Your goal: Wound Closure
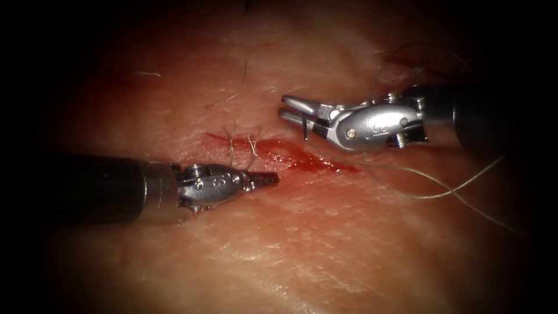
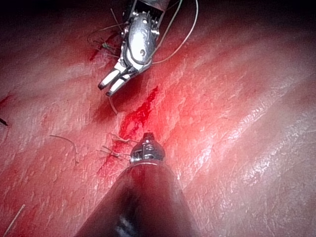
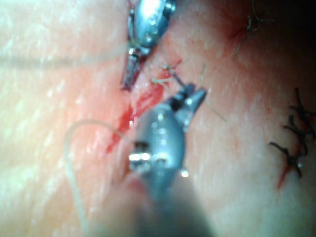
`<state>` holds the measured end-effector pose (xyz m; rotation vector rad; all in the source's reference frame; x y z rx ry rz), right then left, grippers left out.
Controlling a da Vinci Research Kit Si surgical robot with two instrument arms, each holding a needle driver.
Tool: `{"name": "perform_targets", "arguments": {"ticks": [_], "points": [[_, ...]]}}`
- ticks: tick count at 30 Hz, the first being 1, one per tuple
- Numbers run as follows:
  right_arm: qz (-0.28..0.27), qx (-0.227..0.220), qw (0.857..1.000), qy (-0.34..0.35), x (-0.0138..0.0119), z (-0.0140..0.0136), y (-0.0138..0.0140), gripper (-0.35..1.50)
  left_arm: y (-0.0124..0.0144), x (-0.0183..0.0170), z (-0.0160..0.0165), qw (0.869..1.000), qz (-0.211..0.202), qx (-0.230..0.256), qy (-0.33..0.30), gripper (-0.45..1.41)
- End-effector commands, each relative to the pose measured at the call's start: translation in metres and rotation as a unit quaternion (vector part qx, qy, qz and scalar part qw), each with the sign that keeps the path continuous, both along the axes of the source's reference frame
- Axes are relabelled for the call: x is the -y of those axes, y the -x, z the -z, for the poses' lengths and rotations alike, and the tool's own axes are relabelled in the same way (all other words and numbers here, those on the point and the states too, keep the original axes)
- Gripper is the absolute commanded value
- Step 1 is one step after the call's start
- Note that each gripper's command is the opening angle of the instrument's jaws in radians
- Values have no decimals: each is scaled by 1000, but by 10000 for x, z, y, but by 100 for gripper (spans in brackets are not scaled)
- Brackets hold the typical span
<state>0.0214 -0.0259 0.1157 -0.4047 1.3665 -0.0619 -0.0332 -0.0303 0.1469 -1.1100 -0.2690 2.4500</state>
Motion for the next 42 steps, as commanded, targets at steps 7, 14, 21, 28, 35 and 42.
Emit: {"name": "perform_targets", "arguments": {"ticks": [7, 14, 21, 28, 35, 42], "points": [[1, -2, 1000, 5, -1, 7, -12, -35, 6, 4, -6, 1000, -1, 0, -1, -16], [15, 5, 1000, -13, 6, -9, -20, -35, 6, 4, -6, 1000, -1, 0, -1, -16], [3, -15, 997, -77, 4, -19, -15, -35, 6, 4, -6, 1000, -1, 0, -1, -16], [-25, -31, 988, -148, 1, -20, -10, -35, 6, 4, -6, 1000, -1, 0, -1, -16], [-30, -34, 985, -168, 1, -20, -11, -35, 6, 4, -7, 1000, -1, 0, -1, -15], [-32, -39, 981, -188, 1, -19, -10, -35, 4, 4, -8, 1000, -2, 1, 0, -15]]}}
